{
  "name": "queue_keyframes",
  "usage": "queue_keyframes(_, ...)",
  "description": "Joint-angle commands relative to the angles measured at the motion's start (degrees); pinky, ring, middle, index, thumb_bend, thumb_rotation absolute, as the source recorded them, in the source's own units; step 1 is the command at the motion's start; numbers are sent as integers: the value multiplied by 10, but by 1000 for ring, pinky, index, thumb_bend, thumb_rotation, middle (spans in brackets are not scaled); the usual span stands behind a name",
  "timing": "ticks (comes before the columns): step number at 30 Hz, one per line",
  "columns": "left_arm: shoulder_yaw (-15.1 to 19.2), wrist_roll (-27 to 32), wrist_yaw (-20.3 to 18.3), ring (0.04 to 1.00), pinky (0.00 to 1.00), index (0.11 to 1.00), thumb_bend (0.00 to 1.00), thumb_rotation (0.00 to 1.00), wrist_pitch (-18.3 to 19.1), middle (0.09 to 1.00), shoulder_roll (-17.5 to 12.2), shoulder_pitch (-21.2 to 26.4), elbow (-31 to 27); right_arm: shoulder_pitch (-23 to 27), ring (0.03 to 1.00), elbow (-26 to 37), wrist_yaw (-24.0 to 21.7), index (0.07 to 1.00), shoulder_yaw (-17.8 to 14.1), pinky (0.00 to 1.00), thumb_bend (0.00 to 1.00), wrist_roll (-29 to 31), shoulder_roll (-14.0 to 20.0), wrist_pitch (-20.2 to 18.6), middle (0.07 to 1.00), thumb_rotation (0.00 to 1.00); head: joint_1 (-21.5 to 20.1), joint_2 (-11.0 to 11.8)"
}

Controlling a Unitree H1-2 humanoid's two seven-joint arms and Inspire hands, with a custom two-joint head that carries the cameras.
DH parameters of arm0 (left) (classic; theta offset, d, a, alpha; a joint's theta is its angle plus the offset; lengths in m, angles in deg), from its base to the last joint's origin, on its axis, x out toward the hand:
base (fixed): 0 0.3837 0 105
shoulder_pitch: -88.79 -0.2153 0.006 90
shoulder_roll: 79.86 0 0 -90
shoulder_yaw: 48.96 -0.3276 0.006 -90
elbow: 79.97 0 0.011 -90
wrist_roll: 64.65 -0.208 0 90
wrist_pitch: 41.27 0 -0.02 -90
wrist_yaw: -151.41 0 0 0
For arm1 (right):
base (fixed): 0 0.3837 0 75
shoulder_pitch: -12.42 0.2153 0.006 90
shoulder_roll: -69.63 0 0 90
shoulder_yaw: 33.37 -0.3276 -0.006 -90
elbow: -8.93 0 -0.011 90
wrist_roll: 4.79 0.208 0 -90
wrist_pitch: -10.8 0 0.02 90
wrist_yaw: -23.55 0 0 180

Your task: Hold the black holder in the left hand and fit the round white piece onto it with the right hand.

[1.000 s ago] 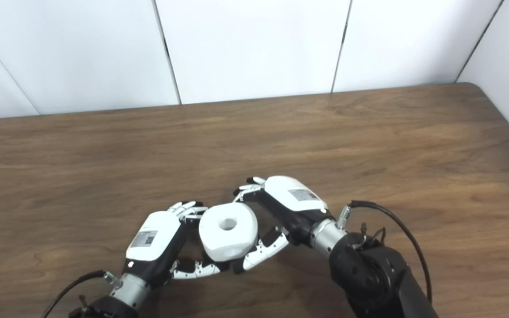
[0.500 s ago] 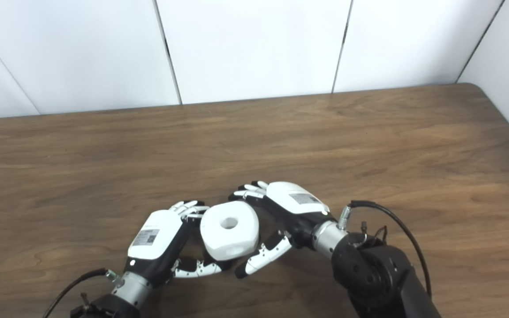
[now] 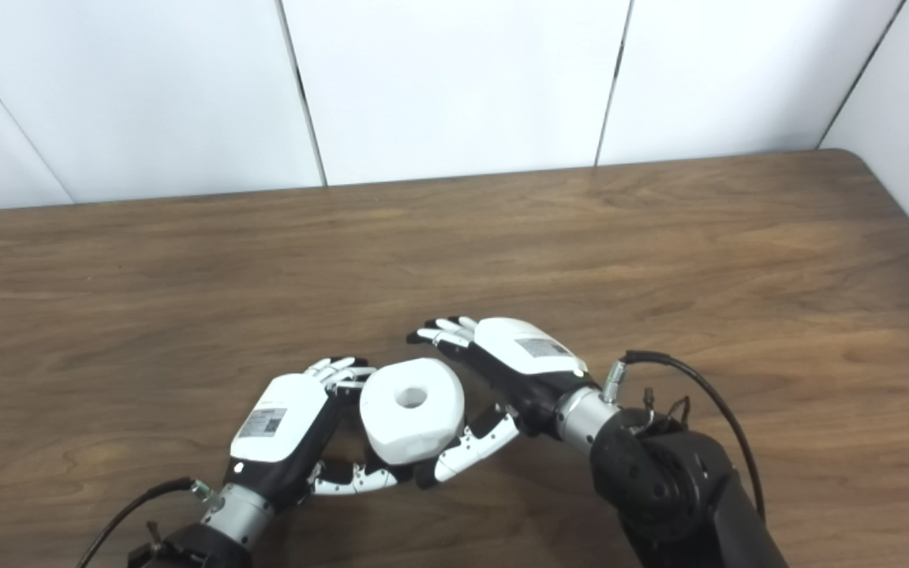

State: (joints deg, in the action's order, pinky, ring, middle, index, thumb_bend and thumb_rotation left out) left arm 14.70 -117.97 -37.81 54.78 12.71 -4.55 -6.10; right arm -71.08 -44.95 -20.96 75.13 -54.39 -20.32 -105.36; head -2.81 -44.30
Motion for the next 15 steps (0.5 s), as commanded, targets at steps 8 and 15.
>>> queue_keyframes(8,6,-39,-62,906,907,851,981,239,56,876,3,-33,-19,8,1000,19,-1,949,-13,1000,1000,4,0,-3,995,508,6,-9)
queue_keyframes(15,26,-23,-95,916,910,920,1000,221,79,881,10,-40,-47,10,1000,12,5,944,-19,1000,1000,12,-1,-1,993,501,9,-13)
